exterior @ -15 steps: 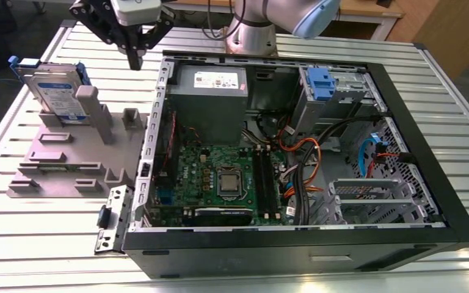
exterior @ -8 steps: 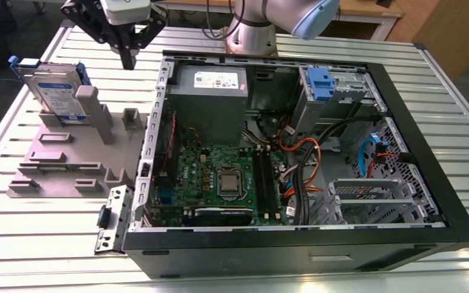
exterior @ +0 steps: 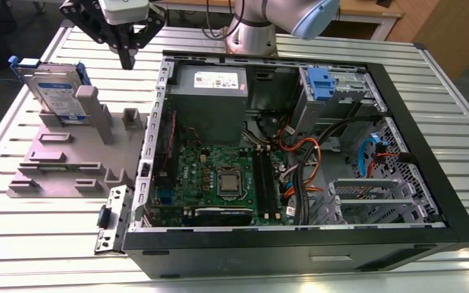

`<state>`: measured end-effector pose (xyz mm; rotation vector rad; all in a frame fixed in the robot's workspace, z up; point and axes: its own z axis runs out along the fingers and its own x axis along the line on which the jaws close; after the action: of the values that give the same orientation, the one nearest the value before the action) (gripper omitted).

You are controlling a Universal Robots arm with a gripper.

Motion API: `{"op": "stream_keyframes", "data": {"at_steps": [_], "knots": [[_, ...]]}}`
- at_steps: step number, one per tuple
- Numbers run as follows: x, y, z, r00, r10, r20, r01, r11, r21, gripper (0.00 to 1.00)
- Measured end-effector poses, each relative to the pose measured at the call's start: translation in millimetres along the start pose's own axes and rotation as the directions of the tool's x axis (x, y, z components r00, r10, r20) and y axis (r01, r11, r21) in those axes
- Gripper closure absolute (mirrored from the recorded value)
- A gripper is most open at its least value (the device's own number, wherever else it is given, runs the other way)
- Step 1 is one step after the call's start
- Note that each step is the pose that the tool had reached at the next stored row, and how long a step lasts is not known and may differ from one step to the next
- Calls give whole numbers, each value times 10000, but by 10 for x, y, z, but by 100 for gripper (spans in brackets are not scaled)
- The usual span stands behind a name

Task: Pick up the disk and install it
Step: 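Reach for the disk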

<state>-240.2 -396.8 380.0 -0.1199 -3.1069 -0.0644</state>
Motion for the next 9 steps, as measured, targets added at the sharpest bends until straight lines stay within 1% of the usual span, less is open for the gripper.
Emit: {"op": "stream_keyframes", "data": {"at_steps": [7,9], "knots": [[41,5,1,10000,-1,-1,1,10000,1,89],[42,5,1,10000,-3,0,3,10000,1,89]]}}
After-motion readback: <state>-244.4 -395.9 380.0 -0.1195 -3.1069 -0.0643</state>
